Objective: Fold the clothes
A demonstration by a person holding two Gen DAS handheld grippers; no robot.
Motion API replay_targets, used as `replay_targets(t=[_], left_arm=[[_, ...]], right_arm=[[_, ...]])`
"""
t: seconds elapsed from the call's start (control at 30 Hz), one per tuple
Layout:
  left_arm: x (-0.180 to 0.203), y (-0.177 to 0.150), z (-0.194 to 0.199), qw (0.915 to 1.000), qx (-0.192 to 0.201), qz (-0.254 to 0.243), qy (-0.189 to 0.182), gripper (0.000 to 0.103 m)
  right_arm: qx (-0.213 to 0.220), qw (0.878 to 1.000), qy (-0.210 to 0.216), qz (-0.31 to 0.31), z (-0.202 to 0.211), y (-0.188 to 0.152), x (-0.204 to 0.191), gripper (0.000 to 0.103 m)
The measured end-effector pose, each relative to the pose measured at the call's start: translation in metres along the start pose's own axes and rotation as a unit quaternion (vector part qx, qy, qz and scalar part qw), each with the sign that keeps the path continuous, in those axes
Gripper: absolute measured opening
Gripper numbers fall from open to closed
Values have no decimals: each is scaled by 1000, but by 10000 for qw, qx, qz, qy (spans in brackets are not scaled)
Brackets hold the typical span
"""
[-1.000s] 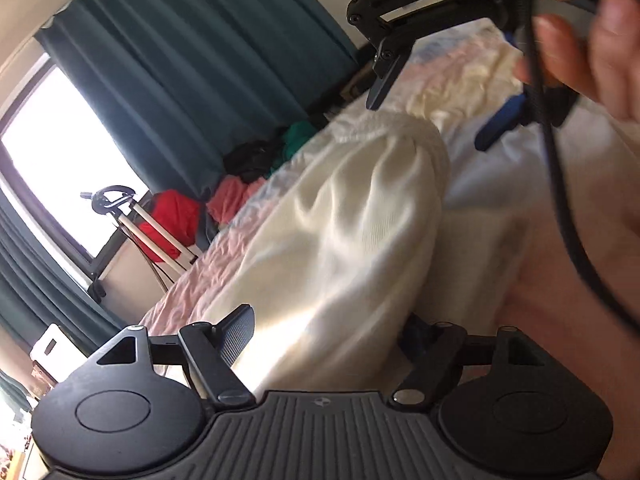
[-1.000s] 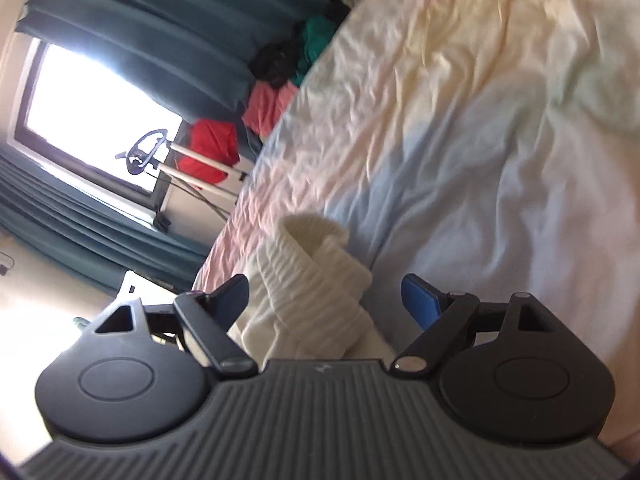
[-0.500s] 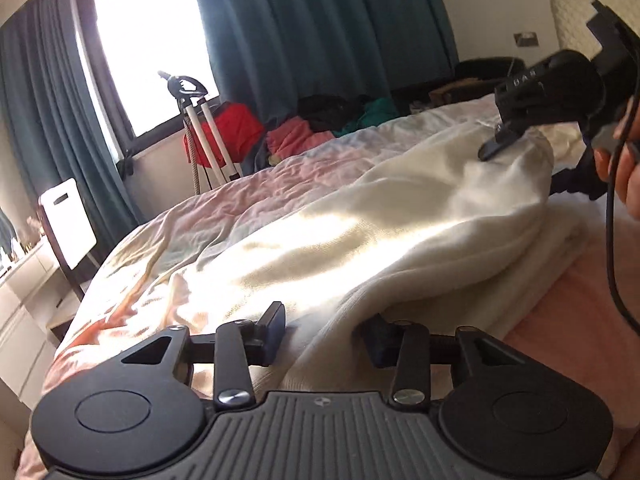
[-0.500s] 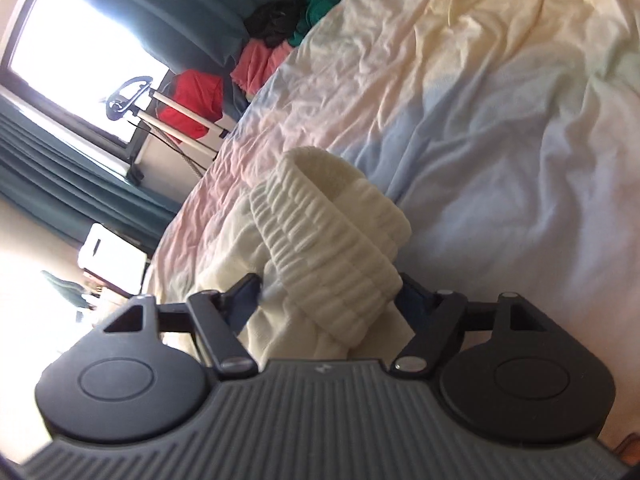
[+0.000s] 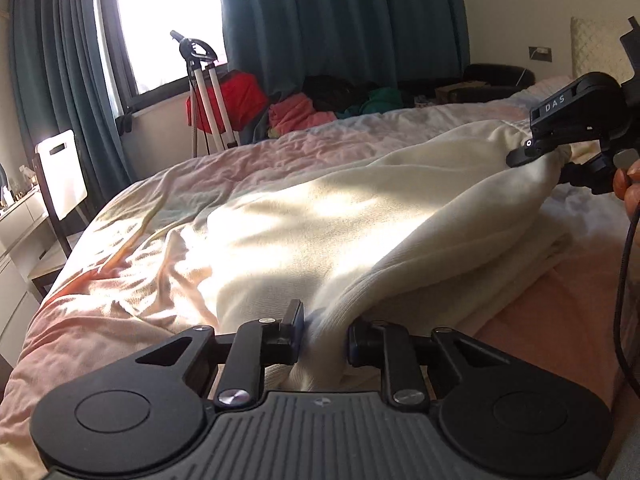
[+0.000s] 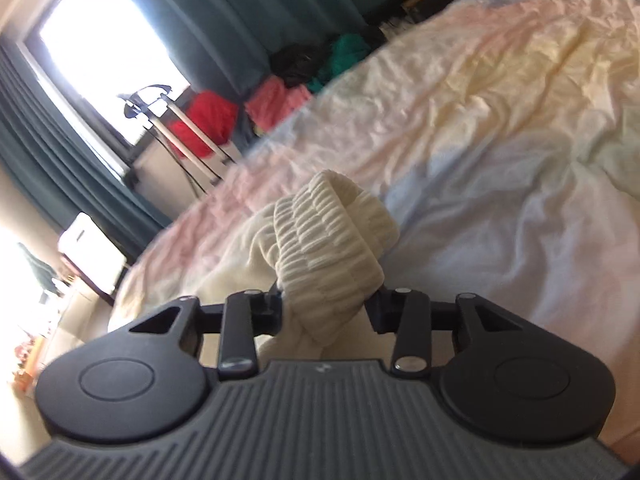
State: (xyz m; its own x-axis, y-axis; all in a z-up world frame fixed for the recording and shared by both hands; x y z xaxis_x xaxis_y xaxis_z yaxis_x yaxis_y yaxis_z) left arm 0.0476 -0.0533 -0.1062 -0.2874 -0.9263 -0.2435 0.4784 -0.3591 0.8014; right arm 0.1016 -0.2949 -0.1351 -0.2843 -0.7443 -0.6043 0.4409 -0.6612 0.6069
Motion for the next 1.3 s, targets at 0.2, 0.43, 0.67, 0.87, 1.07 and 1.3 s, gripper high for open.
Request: replay_targets(t=[0.2,0.43,0.67,0.87,1.07,1.3], left_arm=[[-4,-4,-1,9999,-94,142,-28,22],[-8,-8,5,9996,-132,237,-50,24],[-12,-10,7,9988,-223,414,-110,24],[-14,-11,10,9979,-273,569,-114,25],[-20,-11,11,9957,-341,847,-154,25],[-27,-6,25,9869,-407,1319,-830,50]], right_arm=[[-280,9992,-136,-240,-11,-12,12,45],[-481,9979,-426,-66,-18,-22,13,83],[-1103,9937,-67,-178,-48,-42,12,98],[-1122,9934,200,103,-41,-43,-6,100],[-691,9898,295,1211,-12,-39,-46,88],[-734,9837,10,1639,-14,-40,-47,54]])
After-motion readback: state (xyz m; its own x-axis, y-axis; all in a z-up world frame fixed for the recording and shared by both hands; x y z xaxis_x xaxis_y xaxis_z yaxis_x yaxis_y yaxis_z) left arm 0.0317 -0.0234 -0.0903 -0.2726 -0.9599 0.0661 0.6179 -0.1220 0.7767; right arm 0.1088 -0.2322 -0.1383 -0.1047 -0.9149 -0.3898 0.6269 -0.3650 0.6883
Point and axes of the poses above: each gripper's, at about its wrist camera, not at the fingertips, and z roughly against the way its jaws point, x to its right, y to its top, the point moved 7 cm from there along -z, roughly the way its jaws point, and after that the axes turned 3 degrees about y, right-handed, at the moved point
